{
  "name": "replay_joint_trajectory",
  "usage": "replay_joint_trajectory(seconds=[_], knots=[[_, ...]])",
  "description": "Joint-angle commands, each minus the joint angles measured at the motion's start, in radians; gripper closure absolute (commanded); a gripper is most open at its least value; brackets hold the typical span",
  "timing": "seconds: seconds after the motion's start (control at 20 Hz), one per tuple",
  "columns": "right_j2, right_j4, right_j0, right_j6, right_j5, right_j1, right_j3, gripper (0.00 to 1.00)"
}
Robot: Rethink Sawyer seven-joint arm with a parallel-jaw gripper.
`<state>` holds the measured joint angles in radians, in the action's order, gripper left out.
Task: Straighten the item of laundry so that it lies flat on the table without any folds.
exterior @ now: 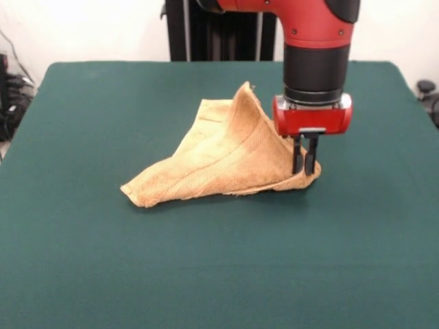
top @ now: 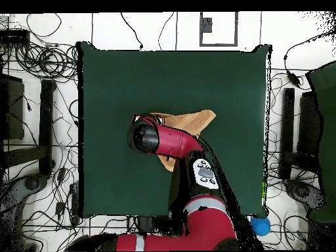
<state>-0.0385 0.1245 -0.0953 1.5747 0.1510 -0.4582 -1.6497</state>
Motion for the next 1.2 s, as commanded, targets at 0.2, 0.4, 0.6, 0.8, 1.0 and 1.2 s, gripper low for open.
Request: replay_joint_trajectory(seconds=[0.2,0.4,0.6,0.8,1.0,1.2], knots=[[-0.074,0.066,-0.064,0.155,0.305,0.004,0.01,1.0],[-0.078,0.059,-0.067,0.157,0.303,0.016,0.028,1.0],[-0.069,0.059,-0.062,0.172,0.376,-0.032,0.024,1.0],[-0.032,0.067,-0.044,0.202,0.565,-0.144,0.027,1.0],[-0.017,0.062,-0.048,0.208,0.674,-0.206,0.023,1.0],[-0.022,0.063,-0.07,0.192,0.702,-0.246,-0.009,1.0]])
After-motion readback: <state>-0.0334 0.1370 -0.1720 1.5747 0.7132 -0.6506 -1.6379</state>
